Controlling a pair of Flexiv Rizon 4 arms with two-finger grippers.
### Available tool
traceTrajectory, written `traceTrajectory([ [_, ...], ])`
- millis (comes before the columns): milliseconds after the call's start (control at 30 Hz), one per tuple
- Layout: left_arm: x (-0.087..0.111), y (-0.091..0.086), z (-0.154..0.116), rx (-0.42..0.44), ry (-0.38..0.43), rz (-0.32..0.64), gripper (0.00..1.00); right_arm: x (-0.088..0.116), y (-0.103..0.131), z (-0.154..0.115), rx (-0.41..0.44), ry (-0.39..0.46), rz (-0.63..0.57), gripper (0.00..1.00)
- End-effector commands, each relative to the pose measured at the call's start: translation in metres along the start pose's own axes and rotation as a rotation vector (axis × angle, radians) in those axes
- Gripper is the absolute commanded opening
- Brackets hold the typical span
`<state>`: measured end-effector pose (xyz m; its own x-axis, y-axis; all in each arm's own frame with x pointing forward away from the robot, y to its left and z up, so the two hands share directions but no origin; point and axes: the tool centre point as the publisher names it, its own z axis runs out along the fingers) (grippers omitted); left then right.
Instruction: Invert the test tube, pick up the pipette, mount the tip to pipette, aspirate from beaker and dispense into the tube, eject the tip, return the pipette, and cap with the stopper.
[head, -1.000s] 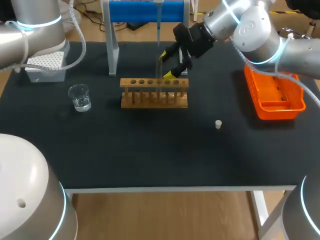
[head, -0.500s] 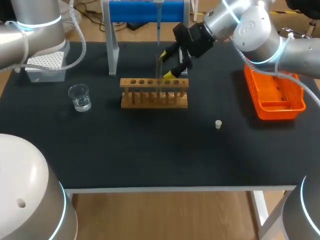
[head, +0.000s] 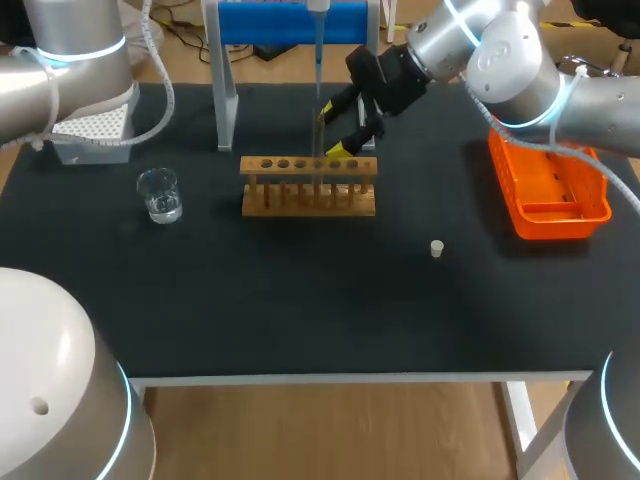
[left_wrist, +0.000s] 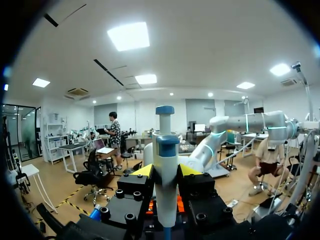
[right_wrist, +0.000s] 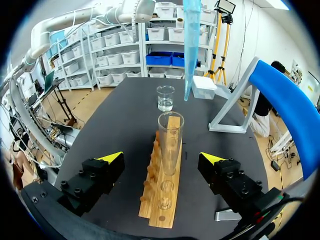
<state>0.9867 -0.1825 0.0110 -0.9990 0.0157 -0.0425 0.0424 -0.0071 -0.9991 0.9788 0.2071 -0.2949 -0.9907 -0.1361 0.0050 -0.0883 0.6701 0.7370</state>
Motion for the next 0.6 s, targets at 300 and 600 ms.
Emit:
traceTrajectory([
  [300, 0.0019, 0.0089, -0.0032, 0.018, -0.016, -0.007, 0.0, 0.0007, 0.0005, -0.0016, 0.004, 0.001, 0.001, 1.0],
  [600, 0.0022, 0.013, -0.0024, 0.025, -0.014, -0.013, 0.0, 0.0007, 0.0005, -0.0016, 0.004, 0.001, 0.001, 1.0],
])
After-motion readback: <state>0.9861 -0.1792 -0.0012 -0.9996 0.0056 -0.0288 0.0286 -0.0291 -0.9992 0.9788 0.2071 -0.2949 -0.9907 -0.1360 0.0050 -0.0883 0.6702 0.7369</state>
